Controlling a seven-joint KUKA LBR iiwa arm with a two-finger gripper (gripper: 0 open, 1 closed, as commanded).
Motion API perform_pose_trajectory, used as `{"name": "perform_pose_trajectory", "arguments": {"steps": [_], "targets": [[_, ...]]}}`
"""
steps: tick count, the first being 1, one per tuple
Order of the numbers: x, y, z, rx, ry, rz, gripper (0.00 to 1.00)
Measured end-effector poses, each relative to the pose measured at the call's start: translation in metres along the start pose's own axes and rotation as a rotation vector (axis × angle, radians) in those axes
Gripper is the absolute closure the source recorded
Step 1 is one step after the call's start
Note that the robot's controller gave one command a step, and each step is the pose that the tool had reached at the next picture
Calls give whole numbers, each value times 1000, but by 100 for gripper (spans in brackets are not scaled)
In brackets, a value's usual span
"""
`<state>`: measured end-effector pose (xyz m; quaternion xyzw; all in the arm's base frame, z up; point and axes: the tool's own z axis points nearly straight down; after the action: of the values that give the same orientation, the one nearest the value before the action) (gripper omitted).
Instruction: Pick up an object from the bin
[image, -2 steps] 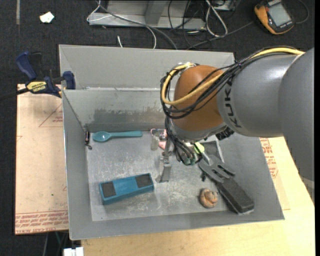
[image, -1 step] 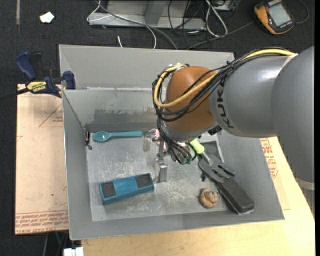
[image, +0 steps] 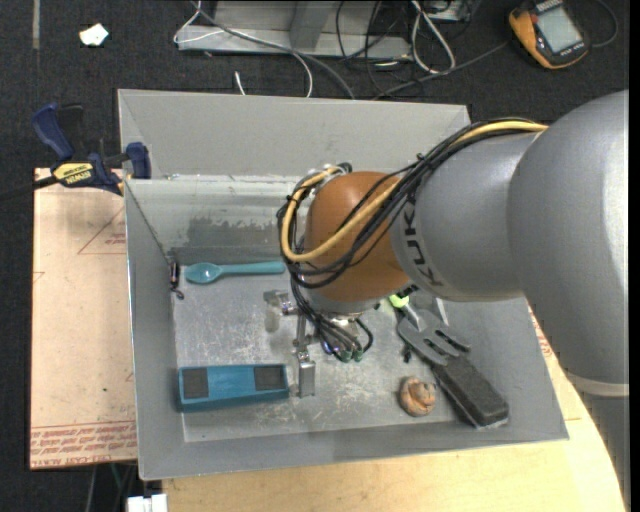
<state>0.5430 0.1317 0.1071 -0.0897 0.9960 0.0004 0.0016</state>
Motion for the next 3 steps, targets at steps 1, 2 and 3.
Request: {"name": "perform_pose_trajectory", "arguments": {"steps": [1, 2, 3], "targets": [[8, 11, 9, -1, -1, -66, 0], [25, 24, 24, -2, 0, 8, 0], [40, 68, 35, -2, -7, -26, 100]]}}
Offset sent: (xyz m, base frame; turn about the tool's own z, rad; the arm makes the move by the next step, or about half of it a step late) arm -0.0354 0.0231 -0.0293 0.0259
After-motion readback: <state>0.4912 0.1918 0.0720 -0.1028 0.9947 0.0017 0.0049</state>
